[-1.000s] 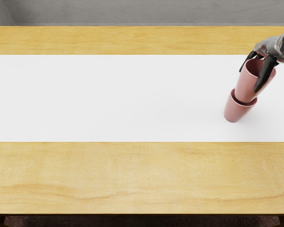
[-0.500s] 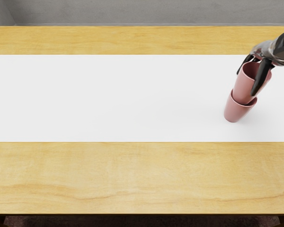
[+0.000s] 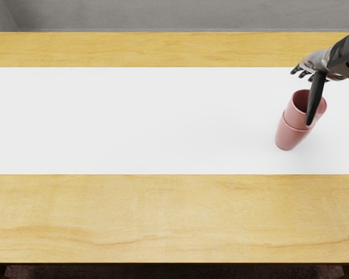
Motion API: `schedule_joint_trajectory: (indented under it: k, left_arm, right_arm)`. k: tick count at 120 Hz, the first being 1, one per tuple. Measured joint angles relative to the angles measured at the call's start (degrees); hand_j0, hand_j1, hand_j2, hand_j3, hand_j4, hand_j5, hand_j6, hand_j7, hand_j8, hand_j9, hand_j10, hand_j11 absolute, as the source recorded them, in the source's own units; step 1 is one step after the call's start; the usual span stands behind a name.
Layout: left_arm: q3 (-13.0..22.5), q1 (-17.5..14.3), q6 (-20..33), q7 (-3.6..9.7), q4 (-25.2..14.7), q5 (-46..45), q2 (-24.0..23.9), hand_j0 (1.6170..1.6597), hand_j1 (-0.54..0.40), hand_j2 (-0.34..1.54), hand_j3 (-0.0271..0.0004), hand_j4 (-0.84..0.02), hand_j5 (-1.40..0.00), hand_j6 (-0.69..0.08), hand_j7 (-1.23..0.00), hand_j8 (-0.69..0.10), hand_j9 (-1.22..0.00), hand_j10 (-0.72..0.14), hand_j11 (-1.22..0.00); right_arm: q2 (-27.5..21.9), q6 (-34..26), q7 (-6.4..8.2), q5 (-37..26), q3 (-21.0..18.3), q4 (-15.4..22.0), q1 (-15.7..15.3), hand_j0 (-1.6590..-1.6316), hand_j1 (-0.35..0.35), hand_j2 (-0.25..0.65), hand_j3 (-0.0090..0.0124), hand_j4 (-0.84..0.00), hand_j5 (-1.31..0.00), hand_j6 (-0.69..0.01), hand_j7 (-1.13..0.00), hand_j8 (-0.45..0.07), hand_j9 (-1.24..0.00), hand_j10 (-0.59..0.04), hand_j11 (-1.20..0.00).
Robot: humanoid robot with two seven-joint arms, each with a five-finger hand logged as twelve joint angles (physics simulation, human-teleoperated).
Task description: Pick up cup and place in cup with right hand
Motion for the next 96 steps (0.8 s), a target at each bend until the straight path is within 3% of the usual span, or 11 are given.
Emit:
schedule_joint_trajectory:
  k: [22,38,46,53,75,96]
  left_arm:
    - [-0.3,0.9,0.0,0.00,0.0,0.0,0.0,1.6581,0.349,0.00,0.0000,0.000,0.00,-0.001,0.00,-0.001,0.00,0.000,0.00]
    - [-0.3,1.2,0.0,0.00,0.0,0.0,0.0,1.6581,0.349,0.00,0.0000,0.000,0.00,-0.001,0.00,-0.001,0.00,0.000,0.00]
    - [-0.3,1.2,0.0,0.00,0.0,0.0,0.0,1.6581,0.349,0.00,0.0000,0.000,0.00,-0.001,0.00,-0.001,0.00,0.000,0.00]
    - [-0.3,1.2,0.0,0.00,0.0,0.0,0.0,1.6581,0.349,0.00,0.0000,0.000,0.00,-0.001,0.00,-0.001,0.00,0.000,0.00]
    - [-0.3,1.2,0.0,0.00,0.0,0.0,0.0,1.6581,0.349,0.00,0.0000,0.000,0.00,-0.001,0.00,-0.001,0.00,0.000,0.00]
    - [-0.2,3.3,-0.2,0.00,-0.3,-0.2,0.0,1.6581,0.349,0.00,0.0000,0.000,0.00,-0.001,0.00,-0.001,0.00,0.000,0.00]
  right_arm:
    - [-0.1,0.9,0.00,-0.1,8.6,-1.0,-4.1,-1.6577,-0.340,-0.004,0.0000,-0.017,-0.02,-0.011,-0.02,-0.009,-0.02,-0.014,-0.02]
    - [0.0,4.1,0.00,0.1,21.1,-2.2,-9.9,-1.6579,-0.344,-0.002,0.0000,-0.010,-0.01,-0.007,-0.01,-0.006,-0.01,-0.008,-0.01]
    - [-0.2,5.6,0.00,0.1,28.1,-2.4,-14.4,-1.6579,-0.346,-0.001,0.0000,-0.008,-0.01,-0.006,-0.01,-0.005,-0.01,-0.006,-0.01]
    - [-0.4,6.4,0.00,0.1,32.1,-2.4,-17.3,-1.6580,-0.347,-0.001,0.0000,-0.006,-0.01,-0.005,-0.01,-0.004,-0.01,-0.005,-0.01]
    - [-0.5,7.7,0.00,0.2,39.6,-1.9,-21.0,-1.6580,-0.348,0.000,0.0000,-0.004,0.00,-0.004,0.00,-0.003,0.00,-0.003,0.00]
    - [-0.5,8.2,0.00,0.2,41.9,-1.8,-21.7,-1.6580,-0.349,0.000,0.0000,-0.002,0.00,-0.003,0.00,-0.002,0.00,-0.002,0.00]
